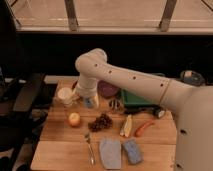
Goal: Place apple in metal cup
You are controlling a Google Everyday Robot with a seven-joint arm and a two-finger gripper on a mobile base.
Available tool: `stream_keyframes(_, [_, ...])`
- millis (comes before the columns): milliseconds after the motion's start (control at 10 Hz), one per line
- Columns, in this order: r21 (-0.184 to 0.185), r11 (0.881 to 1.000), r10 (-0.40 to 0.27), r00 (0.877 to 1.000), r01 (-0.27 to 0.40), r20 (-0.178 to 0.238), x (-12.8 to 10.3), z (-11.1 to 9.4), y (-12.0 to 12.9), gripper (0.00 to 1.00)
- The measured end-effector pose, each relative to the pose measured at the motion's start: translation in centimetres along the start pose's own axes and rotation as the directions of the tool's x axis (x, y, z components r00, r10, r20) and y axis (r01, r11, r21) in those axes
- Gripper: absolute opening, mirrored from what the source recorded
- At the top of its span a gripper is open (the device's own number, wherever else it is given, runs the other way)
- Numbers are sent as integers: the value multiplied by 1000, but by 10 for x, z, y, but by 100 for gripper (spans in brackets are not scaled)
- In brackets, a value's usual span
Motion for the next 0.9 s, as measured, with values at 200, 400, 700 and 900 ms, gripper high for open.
stream_keyframes(200, [21, 999, -49, 998, 48, 33, -3, 32, -13, 80])
stream_keyframes(400, [57, 995, -84, 994, 80, 64, -4, 52, -21, 80])
stream_keyframes(700, [51, 989, -142, 986, 138, 83, 0, 81, -41, 80])
stream_keyframes(900, [16, 989, -147, 983, 146, 113, 8, 100, -34, 80])
